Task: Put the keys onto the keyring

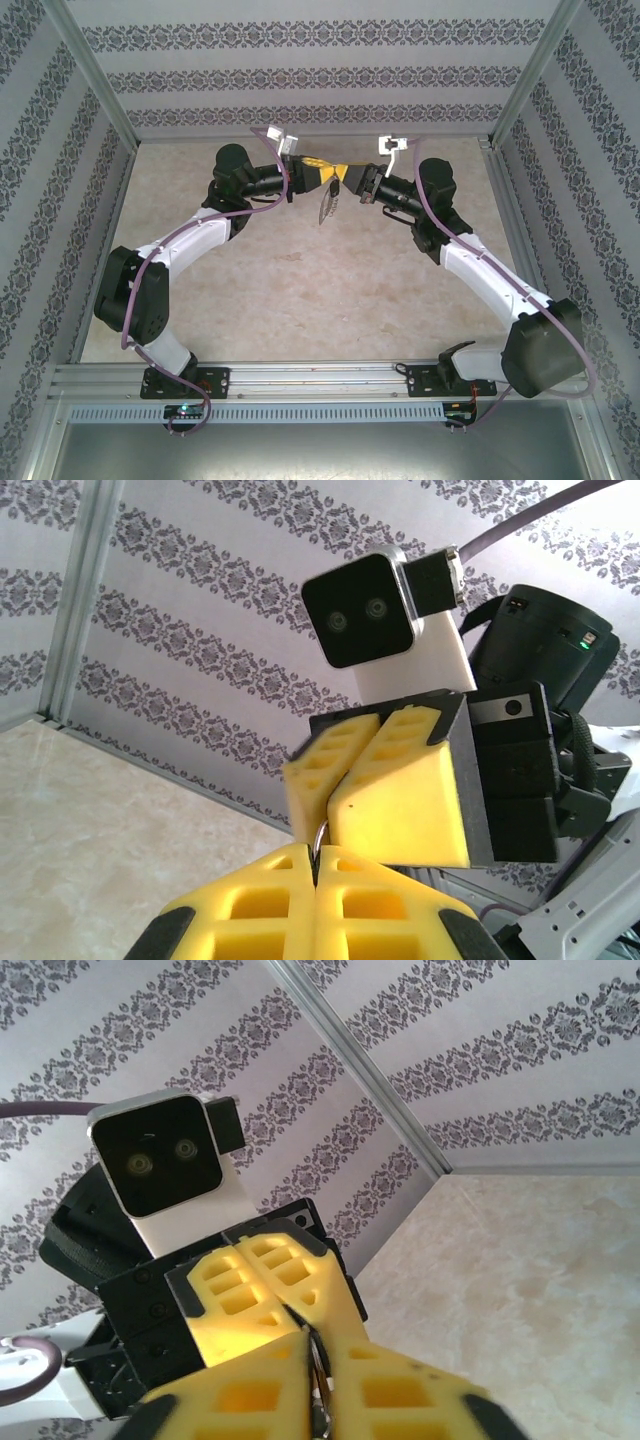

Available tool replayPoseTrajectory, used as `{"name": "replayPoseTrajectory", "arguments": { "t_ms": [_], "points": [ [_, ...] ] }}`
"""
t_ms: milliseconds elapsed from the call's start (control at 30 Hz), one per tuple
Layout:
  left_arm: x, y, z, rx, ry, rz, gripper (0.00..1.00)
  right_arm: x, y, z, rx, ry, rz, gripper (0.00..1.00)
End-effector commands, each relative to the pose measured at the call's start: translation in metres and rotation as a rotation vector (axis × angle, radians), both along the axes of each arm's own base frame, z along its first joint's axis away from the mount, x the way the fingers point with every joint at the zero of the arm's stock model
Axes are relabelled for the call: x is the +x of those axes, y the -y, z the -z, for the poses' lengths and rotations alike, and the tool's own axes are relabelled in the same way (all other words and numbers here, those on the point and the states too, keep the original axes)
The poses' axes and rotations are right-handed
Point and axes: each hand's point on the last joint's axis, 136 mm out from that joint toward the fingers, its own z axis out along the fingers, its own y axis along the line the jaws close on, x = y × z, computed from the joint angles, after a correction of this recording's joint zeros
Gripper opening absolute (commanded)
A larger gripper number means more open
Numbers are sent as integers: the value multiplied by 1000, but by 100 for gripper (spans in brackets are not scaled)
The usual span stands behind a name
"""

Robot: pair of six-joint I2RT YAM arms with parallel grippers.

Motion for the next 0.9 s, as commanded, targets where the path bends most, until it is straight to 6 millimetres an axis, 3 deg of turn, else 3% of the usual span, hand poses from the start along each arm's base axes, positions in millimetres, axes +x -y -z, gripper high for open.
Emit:
{"name": "replayPoseTrajectory", "arguments": {
  "t_ms": [0,167,200,367,700,867],
  "points": [
    [-12,2,-21,-27,83,26,0,-5,-6,-18,18,52,-37,0],
    [-11,2,-19,-21,75,22,0,0,4,-16,-2,59,-5,0],
    [-11,1,-18,-18,73,16,3,1,6,-16,-10,60,-1,0],
    [-8,-1,-10,32,76,-11,34,2,13,-11,-114,83,-11,0],
    [5,-14,6,139,84,-89,55,9,17,7,-265,80,-67,0],
    [15,-17,14,204,72,-111,59,13,17,14,-339,85,-89,0]
  ]
}}
